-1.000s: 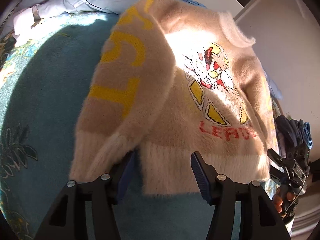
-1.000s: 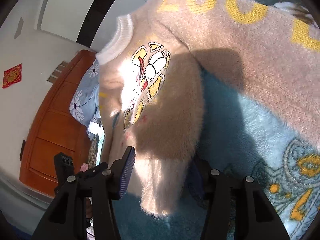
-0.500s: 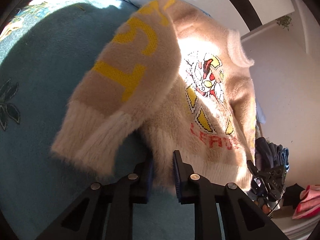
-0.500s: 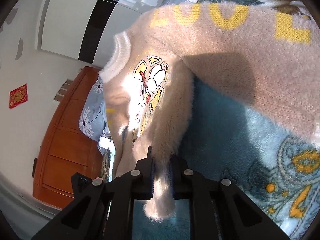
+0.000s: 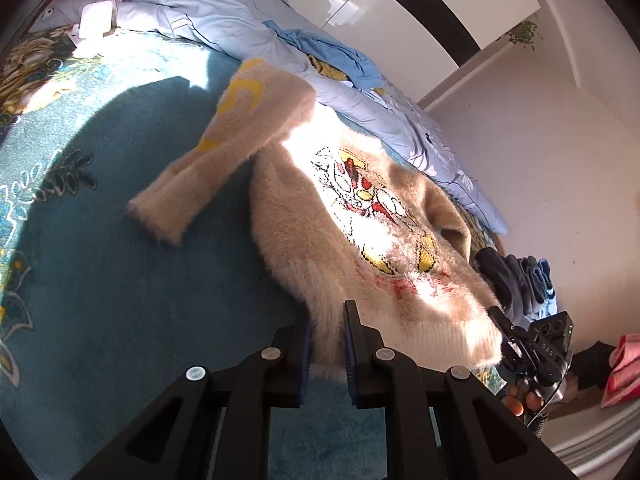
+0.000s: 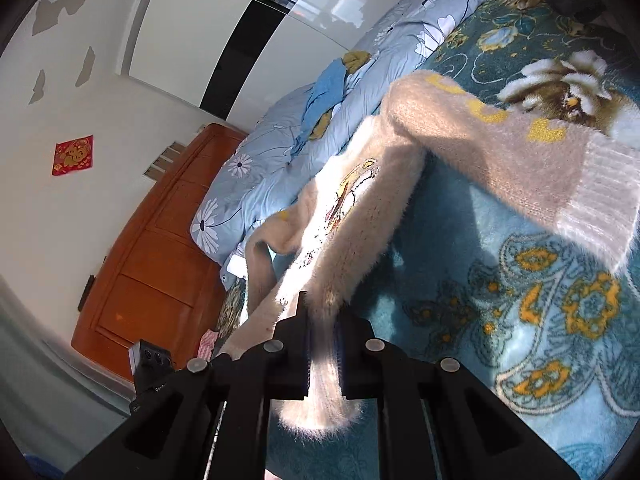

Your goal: Fold clothes

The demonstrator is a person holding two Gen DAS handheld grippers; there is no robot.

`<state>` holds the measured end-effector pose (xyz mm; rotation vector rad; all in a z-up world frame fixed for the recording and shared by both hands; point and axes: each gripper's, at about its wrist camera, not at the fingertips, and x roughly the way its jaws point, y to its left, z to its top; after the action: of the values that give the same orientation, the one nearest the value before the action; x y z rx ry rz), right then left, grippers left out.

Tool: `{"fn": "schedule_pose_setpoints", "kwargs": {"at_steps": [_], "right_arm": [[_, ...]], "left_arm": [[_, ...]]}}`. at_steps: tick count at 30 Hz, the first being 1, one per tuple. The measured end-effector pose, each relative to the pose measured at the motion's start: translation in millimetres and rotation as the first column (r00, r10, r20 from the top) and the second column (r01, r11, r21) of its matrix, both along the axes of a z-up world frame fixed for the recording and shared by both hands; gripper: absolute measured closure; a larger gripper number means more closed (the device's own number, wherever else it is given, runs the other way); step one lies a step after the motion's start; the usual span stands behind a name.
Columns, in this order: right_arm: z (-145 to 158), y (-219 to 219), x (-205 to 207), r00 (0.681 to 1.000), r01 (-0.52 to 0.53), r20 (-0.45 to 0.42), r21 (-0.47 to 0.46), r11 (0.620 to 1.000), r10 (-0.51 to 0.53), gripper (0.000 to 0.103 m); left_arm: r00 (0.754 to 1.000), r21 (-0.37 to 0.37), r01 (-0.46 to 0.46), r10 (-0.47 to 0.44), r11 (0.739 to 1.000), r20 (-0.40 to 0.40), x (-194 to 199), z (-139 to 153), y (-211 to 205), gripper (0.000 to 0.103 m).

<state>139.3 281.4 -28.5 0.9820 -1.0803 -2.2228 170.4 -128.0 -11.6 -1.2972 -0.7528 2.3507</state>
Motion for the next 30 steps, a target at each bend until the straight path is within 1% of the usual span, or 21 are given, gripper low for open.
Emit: {"fn": "schedule_pose_setpoints", "kwargs": {"at_steps": [5,7,9,11,13,16,18,19,20,21,22,23,24,26,29,30], "right_arm": [[-14.6,-0.5,2.4,0.999,0.003,0.036,0.011,1.000,-0.003,0.093],[-17.3,0.8,1.9,0.999,0.007,0.044,0.017,1.000,-0.008,0.092],[-19.9,2.1,1.5,0.999,0.012,0.052,0.023,1.000,-0.013,0.090],[-19.8,5.0,1.4,0.998,0.025,0.053,0.037,0.999,-0.027,0.090],[-18.7,10.3,1.7,0.998,0.041,0.049,0.048,0.998,-0.044,0.088],[-18.8,23.4,4.3,0.995,0.088,0.047,0.073,0.993,-0.091,0.078],[-20.9,33.0,3.9,0.991,0.116,0.056,0.078,0.990,-0.120,0.075],[-22.8,37.5,3.7,0.990,0.125,0.062,0.078,0.989,-0.130,0.075],[-24.3,40.4,3.5,0.988,0.132,0.068,0.079,0.988,-0.138,0.075],[-25.4,43.0,4.0,0.987,0.137,0.072,0.081,0.987,-0.143,0.075],[-26.1,45.0,5.4,0.987,0.139,0.074,0.084,0.987,-0.146,0.075],[-26.6,46.7,6.5,0.986,0.141,0.076,0.088,0.986,-0.148,0.075],[-26.7,47.4,7.1,0.986,0.141,0.076,0.093,0.986,-0.149,0.075],[-26.7,48.8,8.4,0.985,0.143,0.078,0.104,0.984,-0.152,0.075],[-26.0,49.2,7.7,0.985,0.142,0.082,0.108,0.984,-0.151,0.075],[-26.2,48.7,7.2,0.985,0.139,0.083,0.110,0.984,-0.149,0.075]], "left_arm": [[0.998,0.015,-0.020,0.019,1.000,0.061,-10.5,-16.9,4.0,0.087],[0.997,0.000,-0.024,0.024,1.000,0.078,-15.8,-22.9,13.9,0.086],[0.997,-0.016,-0.026,0.027,1.000,0.077,-20.1,-23.4,22.5,0.084],[0.997,-0.031,-0.042,0.044,0.999,0.062,-20.1,-19.2,21.0,0.073],[0.996,-0.039,-0.073,0.074,0.997,0.048,-21.4,-15.4,13.7,0.049],[0.989,-0.018,-0.144,0.144,0.989,0.030,-24.2,-12.8,-6.2,0.043],[0.977,0.038,-0.210,0.208,0.977,0.048,-27.6,-19.9,-23.7,0.040],[0.968,0.089,-0.247,0.241,0.965,0.068,-31.2,-26.3,-31.8,0.040],[0.958,0.163,-0.282,0.270,0.945,0.096,-35.5,-34.5,-40.2,0.040],[0.947,0.251,-0.318,0.294,0.914,0.129,-39.2,-44.2,-48.8,0.040],[0.934,0.340,-0.355,0.319,0.871,0.160,-41.7,-53.0,-56.6,0.040],[0.920,0.425,-0.391,0.341,0.817,0.191,-43.9,-61.4,-64.1,0.040],[0.904,0.485,-0.427,0.368,0.763,0.218,-45.5,-68.3,-70.1,0.040],[0.857,0.528,-0.514,0.436,0.676,0.275,-45.9,-78.0,-76.7,0.040],[0.768,0.561,-0.633,0.525,0.534,0.367,-45.7,-92.0,-85.5,0.039],[0.744,0.558,-0.661,0.534,0.502,0.400,-46.6,-96.5,-85.2,0.039]]}}
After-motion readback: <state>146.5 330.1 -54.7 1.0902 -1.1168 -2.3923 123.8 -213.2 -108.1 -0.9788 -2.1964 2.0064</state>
